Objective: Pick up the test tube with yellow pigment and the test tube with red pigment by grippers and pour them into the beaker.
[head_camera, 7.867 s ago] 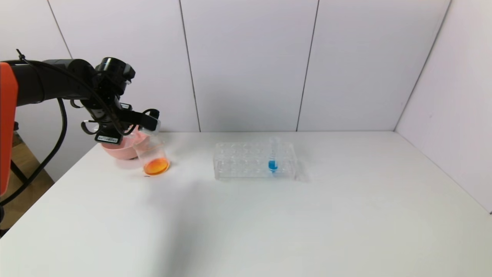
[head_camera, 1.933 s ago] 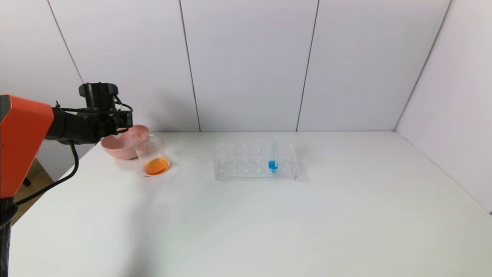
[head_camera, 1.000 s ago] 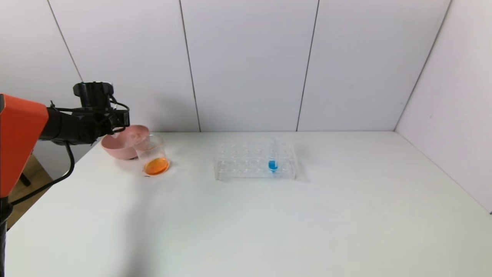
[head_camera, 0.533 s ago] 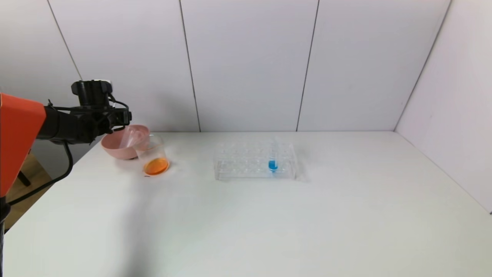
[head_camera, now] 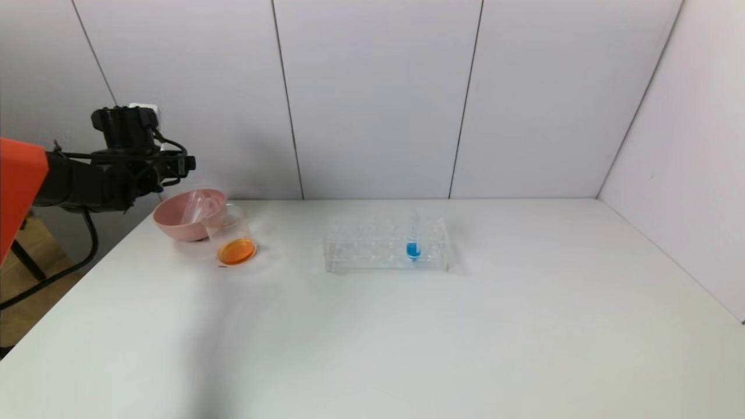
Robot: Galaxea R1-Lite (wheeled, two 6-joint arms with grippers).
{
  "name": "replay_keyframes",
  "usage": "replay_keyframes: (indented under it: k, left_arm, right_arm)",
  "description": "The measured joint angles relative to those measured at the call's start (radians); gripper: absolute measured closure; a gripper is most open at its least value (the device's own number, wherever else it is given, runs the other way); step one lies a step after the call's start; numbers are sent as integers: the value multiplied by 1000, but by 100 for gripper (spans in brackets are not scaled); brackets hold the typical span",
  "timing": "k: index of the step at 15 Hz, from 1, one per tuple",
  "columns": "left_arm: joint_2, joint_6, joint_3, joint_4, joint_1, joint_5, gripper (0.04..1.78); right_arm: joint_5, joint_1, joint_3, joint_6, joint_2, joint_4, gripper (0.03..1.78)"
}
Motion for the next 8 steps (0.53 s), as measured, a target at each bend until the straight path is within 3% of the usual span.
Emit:
replay_keyframes:
  k: [5,8]
  left_arm:
    - [-106,67,29,4,-23,-29,6]
    - [-219,75,118,13,-27,-70,6]
  right_arm:
    - [0,0,0,0,0,0,170]
    - [0,0,0,0,0,0,170]
